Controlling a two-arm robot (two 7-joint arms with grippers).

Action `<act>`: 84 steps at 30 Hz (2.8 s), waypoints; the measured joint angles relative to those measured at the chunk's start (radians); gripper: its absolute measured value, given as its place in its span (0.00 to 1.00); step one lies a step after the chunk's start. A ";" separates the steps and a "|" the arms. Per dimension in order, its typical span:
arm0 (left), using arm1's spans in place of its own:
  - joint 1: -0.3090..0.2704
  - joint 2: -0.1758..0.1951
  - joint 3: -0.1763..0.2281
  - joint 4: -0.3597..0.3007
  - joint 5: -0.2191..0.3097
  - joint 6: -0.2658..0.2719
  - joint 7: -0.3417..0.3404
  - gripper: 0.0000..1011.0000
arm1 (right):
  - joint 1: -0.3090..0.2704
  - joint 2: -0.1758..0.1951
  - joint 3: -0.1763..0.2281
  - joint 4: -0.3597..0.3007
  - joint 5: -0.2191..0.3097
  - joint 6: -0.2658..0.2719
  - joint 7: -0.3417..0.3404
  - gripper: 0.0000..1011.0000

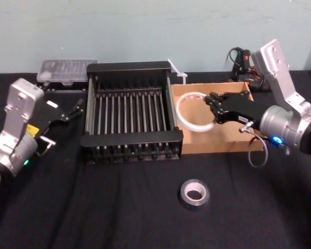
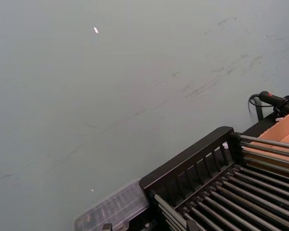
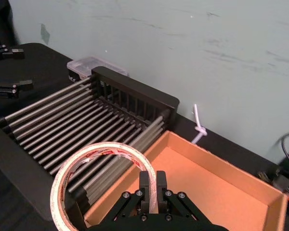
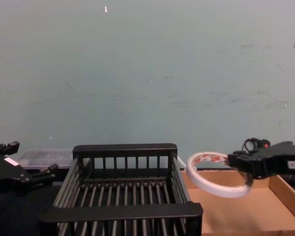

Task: Pick up the white tape and place it into the black box , Pick up the silver tape and place it into the brown box.

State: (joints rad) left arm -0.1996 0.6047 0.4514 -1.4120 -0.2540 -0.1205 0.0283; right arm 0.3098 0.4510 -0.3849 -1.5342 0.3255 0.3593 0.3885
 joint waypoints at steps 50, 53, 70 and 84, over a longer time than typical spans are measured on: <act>0.000 0.000 0.000 0.000 0.000 0.000 0.000 0.99 | 0.193 -0.137 -0.136 0.193 -0.074 -0.057 0.056 0.10; 0.000 0.000 0.000 0.000 0.000 0.000 0.000 0.99 | 0.193 -0.137 -0.136 0.192 -0.074 -0.056 0.057 0.17; 0.000 0.000 0.000 0.000 0.000 0.000 0.000 0.99 | 0.192 -0.135 -0.135 0.191 -0.072 -0.055 0.057 0.70; 0.000 0.000 0.000 0.000 0.000 0.000 0.000 0.99 | 0.185 -0.129 -0.131 0.178 -0.068 -0.055 0.058 0.99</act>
State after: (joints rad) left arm -0.1995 0.6047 0.4514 -1.4120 -0.2539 -0.1205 0.0283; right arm 0.4949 0.3223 -0.5155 -1.3559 0.2572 0.3048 0.4466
